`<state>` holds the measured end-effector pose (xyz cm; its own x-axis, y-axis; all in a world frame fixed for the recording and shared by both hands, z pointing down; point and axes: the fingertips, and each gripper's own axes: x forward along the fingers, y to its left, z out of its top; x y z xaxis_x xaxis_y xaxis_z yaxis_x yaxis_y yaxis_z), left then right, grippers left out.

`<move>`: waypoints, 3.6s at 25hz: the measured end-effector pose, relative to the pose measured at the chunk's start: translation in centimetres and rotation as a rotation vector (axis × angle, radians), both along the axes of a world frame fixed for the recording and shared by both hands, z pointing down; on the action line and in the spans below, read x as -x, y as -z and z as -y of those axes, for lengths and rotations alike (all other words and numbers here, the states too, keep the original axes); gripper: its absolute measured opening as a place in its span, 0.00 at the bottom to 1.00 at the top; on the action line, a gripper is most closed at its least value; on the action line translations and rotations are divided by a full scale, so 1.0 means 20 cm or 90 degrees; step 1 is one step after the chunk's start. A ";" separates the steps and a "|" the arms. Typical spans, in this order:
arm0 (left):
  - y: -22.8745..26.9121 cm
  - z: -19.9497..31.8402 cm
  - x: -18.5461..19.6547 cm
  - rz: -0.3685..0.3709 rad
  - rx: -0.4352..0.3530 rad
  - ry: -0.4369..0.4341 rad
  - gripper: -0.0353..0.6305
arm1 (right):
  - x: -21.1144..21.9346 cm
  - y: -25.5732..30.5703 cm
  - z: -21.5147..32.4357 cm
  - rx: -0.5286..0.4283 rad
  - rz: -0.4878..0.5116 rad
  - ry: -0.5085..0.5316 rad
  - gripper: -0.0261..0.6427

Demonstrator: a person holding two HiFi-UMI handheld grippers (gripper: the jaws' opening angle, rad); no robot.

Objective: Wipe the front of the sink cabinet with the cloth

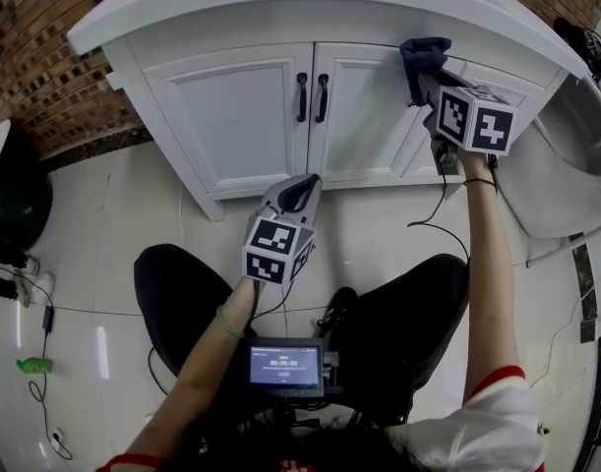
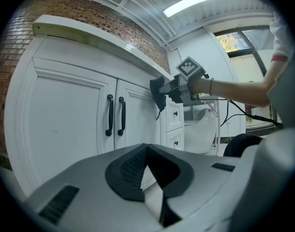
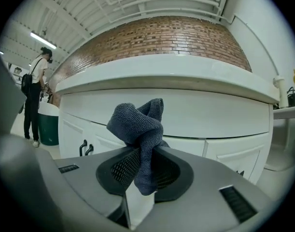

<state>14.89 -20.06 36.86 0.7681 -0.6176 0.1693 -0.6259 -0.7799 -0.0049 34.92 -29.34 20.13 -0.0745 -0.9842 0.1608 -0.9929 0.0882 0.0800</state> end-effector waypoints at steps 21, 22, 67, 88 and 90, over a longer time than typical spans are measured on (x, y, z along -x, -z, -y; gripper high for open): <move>-0.13 0.05 0.05 0.018 0.030 0.015 0.08 | -0.13 -1.09 0.07 0.244 0.039 -0.065 0.15; -0.14 0.06 0.05 0.018 0.032 0.016 0.08 | -0.12 -1.16 0.08 0.259 0.041 -0.066 0.15; 0.10 -0.01 -0.27 0.008 -0.044 -0.067 0.08 | -0.37 -0.20 -0.06 0.041 0.006 -0.048 0.15; -0.09 -0.01 -0.24 0.036 0.003 -0.058 0.08 | -0.60 -1.03 -0.04 0.226 0.054 -0.144 0.15; -0.12 0.00 -0.22 0.037 0.009 -0.053 0.08 | -0.60 -1.17 -0.04 0.260 0.059 -0.150 0.15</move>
